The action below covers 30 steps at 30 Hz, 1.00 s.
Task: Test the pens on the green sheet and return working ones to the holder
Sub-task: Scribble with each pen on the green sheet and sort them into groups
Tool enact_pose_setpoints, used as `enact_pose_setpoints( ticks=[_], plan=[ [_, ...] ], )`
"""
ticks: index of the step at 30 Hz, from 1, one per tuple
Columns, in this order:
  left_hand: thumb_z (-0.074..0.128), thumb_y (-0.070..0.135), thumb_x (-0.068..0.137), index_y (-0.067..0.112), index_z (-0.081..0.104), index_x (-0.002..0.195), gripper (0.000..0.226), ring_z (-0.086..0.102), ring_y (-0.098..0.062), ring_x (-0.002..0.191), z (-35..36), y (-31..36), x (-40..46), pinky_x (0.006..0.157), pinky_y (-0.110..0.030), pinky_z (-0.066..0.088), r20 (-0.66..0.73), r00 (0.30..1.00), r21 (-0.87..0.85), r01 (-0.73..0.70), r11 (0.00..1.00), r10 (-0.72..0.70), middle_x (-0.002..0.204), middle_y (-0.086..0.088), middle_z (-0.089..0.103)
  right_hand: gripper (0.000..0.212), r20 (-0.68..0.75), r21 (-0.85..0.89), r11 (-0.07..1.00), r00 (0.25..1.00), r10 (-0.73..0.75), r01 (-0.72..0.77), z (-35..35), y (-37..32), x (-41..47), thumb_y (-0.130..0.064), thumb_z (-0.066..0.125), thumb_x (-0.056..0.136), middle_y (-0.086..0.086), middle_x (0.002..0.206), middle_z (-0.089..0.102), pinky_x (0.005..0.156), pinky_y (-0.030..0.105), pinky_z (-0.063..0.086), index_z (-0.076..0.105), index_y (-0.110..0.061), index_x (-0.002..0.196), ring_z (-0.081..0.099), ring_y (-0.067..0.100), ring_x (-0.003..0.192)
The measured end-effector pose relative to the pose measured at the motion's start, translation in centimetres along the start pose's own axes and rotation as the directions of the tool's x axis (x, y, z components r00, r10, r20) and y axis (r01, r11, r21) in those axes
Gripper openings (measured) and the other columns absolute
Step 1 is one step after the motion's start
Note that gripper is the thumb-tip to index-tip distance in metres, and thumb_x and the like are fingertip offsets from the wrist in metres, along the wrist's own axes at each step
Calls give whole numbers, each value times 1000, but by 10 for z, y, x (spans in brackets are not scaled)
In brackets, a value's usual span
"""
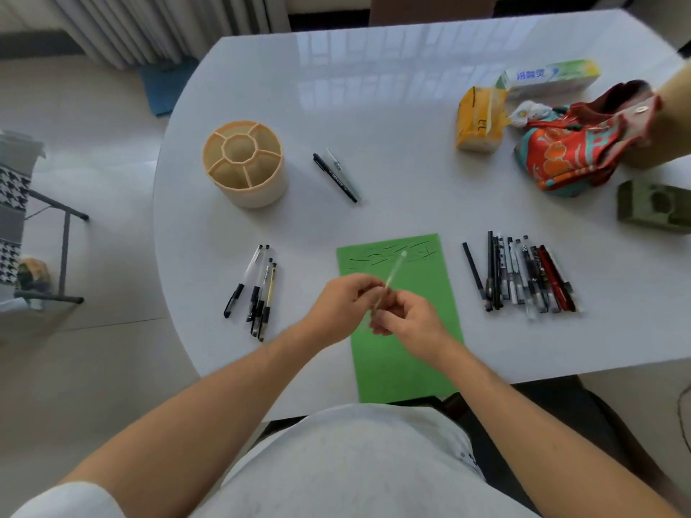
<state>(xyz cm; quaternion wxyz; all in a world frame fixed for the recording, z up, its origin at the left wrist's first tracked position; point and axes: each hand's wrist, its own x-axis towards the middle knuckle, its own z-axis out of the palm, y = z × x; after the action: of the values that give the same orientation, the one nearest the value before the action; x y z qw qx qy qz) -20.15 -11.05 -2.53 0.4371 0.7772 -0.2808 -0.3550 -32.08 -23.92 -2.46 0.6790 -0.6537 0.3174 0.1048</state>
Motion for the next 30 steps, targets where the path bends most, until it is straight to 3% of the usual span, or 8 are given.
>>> enact_pose_setpoints(
  ticks=[4,10,15,19,22,24,27,30],
  plan=[
    [64,29,95,34,74,110,19,64,-2,86,-4,2,-5,80,-22,52,19,999,22,-30,999,30,96,13,71,2,-108,79,997,994,-3,11,10,-6,1,-6,67,95,3,70,71,63,27,57,69,-6,94,65,16,64],
    [68,21,93,26,74,111,20,67,-8,62,-13,-7,-15,66,-27,59,65,994,-84,99,992,-94,74,8,70,6,-163,317,948,985,61,-6,5,-10,0,-4,60,98,11,76,67,63,32,54,65,-2,100,60,22,64],
    [64,33,95,19,73,89,18,58,-7,53,-13,-14,-21,61,-33,54,114,981,64,151,986,-157,67,4,67,13,-165,282,959,985,42,6,4,-19,2,-6,57,101,16,77,68,63,34,56,65,-2,91,61,24,61],
    [60,34,96,20,66,72,29,57,-16,53,-22,-3,-14,56,-38,49,10,998,238,57,970,-61,56,2,61,18,-212,245,969,977,12,41,6,-29,12,-9,57,102,13,74,70,58,30,58,66,2,90,64,20,57],
    [55,32,99,13,66,73,34,54,-24,55,-29,5,-2,54,-37,43,-29,999,408,-8,913,21,55,-1,58,19,-253,295,954,967,30,47,9,-37,27,-11,57,102,10,72,70,56,30,57,65,-3,87,63,19,55],
    [52,30,101,14,69,79,32,50,-18,53,-32,9,3,54,-33,38,-27,999,440,-13,898,27,55,4,53,18,-246,328,944,968,43,41,10,-39,34,-13,57,103,10,72,70,56,30,57,63,-3,88,63,19,55],
    [47,28,102,21,68,83,29,55,-12,51,-36,13,8,56,-32,48,32,999,316,29,948,-41,58,8,53,20,-166,364,931,986,30,33,7,-39,41,-14,54,104,8,71,70,55,28,56,62,-7,87,64,18,56],
    [45,22,103,16,63,79,31,47,-10,45,-48,-4,5,57,-35,56,146,962,-59,243,968,-233,56,8,45,22,-244,523,850,966,83,60,-30,-39,50,-14,49,106,4,69,69,57,27,57,61,-9,88,63,16,60]
  ],
)
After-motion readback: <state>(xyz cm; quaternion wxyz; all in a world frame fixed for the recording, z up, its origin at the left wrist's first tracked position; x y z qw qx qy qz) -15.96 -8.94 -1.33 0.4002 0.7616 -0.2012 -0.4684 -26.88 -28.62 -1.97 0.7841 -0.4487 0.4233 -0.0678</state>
